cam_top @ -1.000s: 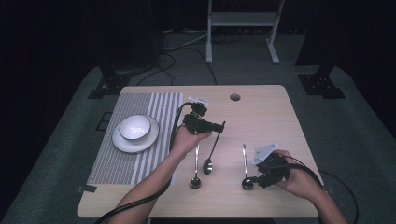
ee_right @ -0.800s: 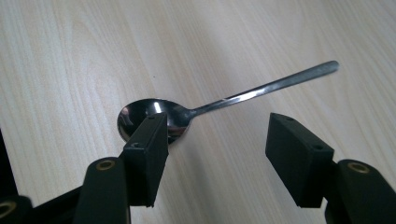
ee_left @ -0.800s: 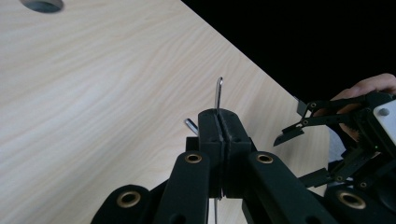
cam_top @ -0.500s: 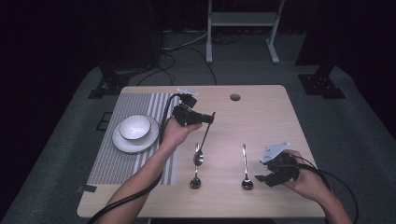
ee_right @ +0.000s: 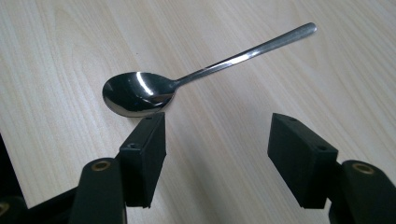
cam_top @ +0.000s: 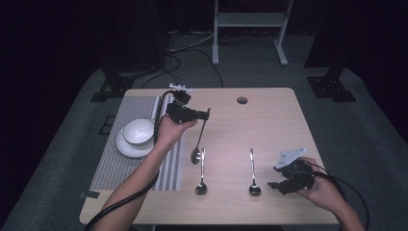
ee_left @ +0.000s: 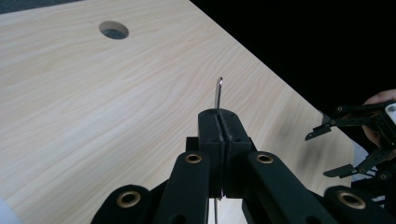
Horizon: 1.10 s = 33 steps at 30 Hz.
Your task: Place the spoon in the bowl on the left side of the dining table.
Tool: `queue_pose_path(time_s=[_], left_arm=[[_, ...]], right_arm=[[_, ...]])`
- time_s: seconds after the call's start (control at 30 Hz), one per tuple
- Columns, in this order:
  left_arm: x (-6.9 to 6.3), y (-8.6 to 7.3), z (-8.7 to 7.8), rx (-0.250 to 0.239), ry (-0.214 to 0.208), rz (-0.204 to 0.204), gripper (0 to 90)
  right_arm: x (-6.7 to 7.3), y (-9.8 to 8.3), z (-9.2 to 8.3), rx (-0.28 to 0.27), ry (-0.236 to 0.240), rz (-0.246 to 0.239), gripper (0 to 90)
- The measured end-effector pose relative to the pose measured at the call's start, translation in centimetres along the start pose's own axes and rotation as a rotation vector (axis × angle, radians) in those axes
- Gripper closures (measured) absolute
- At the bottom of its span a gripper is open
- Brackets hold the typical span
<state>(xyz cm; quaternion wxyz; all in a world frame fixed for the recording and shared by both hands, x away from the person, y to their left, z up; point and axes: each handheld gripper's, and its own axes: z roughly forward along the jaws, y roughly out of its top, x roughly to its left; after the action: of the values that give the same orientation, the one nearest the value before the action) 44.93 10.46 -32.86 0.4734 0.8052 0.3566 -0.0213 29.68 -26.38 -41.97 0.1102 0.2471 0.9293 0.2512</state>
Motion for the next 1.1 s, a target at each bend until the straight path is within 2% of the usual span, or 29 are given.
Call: queue_pose_path(time_s=[0.27,0.43,1.1], left_arm=[[1.1,0.1,-1.5,-0.019,0.034,-0.017,89.4],[1.8,0.2,-2.6,-0.031,0.057,-0.026,89.4],[4.5,0.5,-7.2,-0.082,0.166,-0.075,89.4]], right_arm=[[-0.3,-0.3,-0.4,-0.011,-0.002,0.019,35.5],[-0.3,-0.7,-0.3,0.004,0.009,0.044,34.3],[-0.4,-0.9,-0.6,-0.004,0.009,0.057,34.1]])
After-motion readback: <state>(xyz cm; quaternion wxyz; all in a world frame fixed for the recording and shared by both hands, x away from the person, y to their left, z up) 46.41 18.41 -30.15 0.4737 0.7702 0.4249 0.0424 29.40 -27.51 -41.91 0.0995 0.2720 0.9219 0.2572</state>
